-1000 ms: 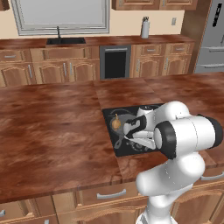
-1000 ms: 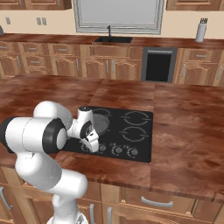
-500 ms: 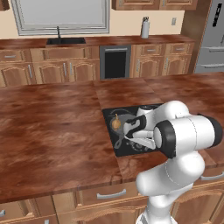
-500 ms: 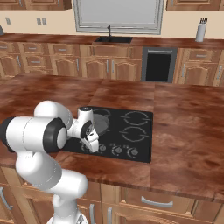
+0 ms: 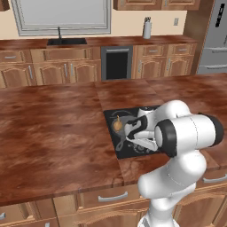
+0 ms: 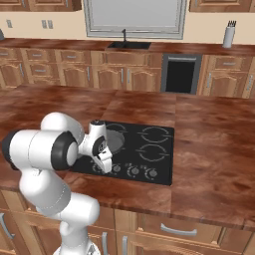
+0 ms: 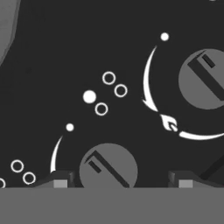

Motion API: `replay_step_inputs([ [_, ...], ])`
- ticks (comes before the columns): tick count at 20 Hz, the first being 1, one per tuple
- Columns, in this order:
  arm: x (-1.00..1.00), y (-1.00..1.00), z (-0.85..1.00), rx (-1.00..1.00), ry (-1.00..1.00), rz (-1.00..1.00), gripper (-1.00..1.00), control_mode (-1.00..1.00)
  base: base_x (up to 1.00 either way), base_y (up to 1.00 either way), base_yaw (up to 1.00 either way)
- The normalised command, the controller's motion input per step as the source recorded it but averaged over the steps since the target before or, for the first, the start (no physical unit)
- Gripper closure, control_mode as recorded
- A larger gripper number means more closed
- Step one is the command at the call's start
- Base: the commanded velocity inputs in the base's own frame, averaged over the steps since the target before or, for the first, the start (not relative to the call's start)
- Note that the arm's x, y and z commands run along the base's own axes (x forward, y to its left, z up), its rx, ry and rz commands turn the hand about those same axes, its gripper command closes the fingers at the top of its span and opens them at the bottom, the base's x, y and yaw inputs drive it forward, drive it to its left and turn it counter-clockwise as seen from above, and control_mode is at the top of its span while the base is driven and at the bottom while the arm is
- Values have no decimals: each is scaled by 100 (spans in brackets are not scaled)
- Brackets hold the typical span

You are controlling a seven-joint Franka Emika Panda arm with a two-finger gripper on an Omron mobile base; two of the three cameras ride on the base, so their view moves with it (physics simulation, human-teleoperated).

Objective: Put the garlic and onion in the pan. Then turn on the front left burner and set the heat to medium.

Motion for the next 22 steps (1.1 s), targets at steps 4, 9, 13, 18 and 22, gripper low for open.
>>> replay_step_inputs([
  [4,6,-8,-34,0,0,0,100,-100,0,0,0],
  [9,0,-10,-24,0,0,0,100,-100,0,0,0],
  [13,0,-6,-16,-2,-7,1,100,-100,0,0,0],
  [18,0,-20,-25,-4,-16,12,100,-100,0,0,0],
  [22,-5,-30,-22,-1,-24,26,100,-100,0,0,0],
])
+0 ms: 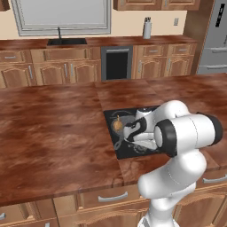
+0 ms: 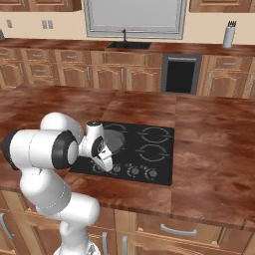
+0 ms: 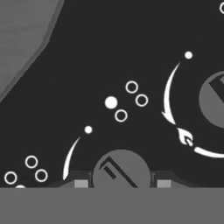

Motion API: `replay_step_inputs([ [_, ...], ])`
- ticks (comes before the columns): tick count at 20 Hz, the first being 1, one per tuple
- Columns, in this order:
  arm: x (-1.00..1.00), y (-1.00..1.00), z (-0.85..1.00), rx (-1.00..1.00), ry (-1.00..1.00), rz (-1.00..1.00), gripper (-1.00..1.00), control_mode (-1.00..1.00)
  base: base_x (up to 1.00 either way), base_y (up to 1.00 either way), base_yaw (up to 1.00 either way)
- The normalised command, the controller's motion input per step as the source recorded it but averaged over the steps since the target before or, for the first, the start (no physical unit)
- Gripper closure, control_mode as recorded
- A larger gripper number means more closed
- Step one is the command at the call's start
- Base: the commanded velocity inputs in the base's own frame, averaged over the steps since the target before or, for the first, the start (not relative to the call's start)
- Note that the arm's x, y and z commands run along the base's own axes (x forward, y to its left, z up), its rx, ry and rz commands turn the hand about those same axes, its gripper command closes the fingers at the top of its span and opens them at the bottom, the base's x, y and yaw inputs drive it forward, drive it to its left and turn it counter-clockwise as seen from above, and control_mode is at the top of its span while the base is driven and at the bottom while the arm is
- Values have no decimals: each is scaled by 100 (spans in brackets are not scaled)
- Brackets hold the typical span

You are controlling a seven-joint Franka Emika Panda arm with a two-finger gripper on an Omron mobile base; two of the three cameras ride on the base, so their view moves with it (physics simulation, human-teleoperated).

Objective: Put the garlic and onion in the pan. Then turn on the front left burner and set the heat to medium.

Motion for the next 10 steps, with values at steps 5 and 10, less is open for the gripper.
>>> replay_step_inputs([
  [5,-12,-34,-16,0,-24,34,100,-100,0,0,0],
  [10,-2,-25,-19,0,-19,35,100,-100,0,0,0],
])
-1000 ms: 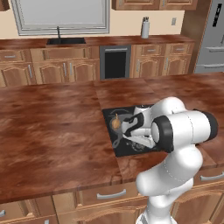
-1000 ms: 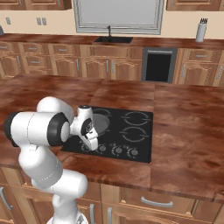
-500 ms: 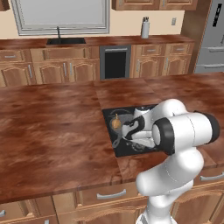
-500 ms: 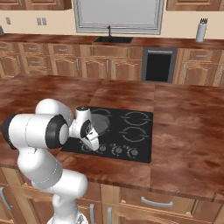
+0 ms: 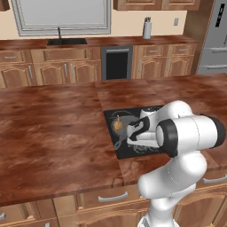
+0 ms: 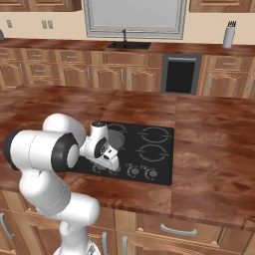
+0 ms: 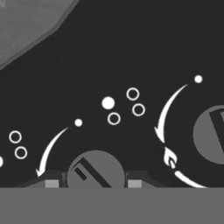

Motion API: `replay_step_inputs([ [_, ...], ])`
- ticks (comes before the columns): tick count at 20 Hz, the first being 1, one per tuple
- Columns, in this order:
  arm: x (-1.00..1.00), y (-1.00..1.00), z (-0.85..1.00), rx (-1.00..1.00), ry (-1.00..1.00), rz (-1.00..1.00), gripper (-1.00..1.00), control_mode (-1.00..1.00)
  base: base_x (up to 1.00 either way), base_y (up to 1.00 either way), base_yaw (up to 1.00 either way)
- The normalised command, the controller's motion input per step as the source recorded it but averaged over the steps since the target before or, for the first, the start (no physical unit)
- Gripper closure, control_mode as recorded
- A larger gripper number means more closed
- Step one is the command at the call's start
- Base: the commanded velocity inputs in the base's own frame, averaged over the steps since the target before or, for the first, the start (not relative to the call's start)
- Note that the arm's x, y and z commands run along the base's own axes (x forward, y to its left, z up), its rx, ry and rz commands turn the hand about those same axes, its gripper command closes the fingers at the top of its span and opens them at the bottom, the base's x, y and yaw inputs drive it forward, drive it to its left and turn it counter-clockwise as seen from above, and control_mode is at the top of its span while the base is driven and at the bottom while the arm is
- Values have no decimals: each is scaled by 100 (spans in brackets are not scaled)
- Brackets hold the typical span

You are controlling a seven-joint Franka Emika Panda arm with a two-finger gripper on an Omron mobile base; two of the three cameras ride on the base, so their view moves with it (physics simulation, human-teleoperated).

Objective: Put the garlic and onion in the pan. Then turn on the front left burner and set the heat to medium.

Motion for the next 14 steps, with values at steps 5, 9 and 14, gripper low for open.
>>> replay_step_inputs([
  [5,0,-12,-22,-1,-17,34,100,-100,0,0,0],
  [9,0,-9,-26,-3,-18,35,100,-100,0,0,0],
  [14,0,-15,-23,-4,-25,44,100,-100,0,0,0],
])
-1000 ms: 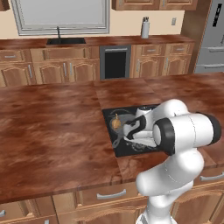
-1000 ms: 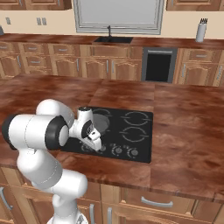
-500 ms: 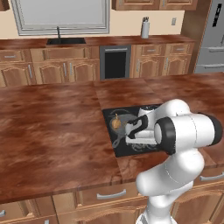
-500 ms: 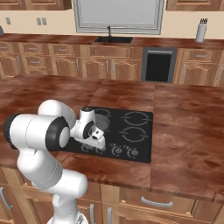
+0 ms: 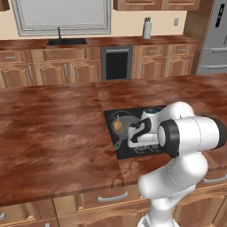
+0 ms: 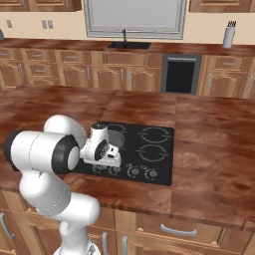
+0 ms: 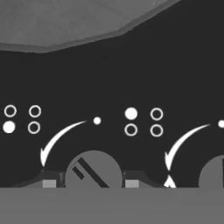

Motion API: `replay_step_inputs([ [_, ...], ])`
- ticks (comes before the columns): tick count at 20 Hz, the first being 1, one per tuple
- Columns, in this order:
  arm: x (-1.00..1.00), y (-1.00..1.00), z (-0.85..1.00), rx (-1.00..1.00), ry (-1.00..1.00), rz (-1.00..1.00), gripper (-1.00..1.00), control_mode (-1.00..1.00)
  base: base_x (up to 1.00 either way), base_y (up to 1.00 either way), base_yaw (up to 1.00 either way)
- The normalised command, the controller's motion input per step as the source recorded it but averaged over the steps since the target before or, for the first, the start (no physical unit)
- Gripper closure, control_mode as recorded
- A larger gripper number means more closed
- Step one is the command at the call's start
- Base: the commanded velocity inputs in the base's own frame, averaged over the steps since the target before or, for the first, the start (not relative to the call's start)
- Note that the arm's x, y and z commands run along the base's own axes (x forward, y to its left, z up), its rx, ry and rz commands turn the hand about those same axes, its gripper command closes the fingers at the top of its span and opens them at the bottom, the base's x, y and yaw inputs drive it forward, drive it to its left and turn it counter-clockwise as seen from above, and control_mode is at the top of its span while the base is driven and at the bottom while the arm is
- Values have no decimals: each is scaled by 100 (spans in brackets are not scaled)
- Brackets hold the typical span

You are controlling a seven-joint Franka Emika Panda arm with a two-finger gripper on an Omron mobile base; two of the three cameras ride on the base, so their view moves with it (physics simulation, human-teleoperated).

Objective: Put the garlic and onion in the pan. Then turn on the front left burner and set the heat to medium.

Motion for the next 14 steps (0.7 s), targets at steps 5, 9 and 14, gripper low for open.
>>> replay_step_inputs([
  [5,0,-13,-21,-1,-26,53,100,-100,0,0,0],
  [9,0,-1,-23,0,-19,58,100,-100,0,0,0],
  [14,3,0,-27,0,-11,66,100,-100,0,0,0],
])
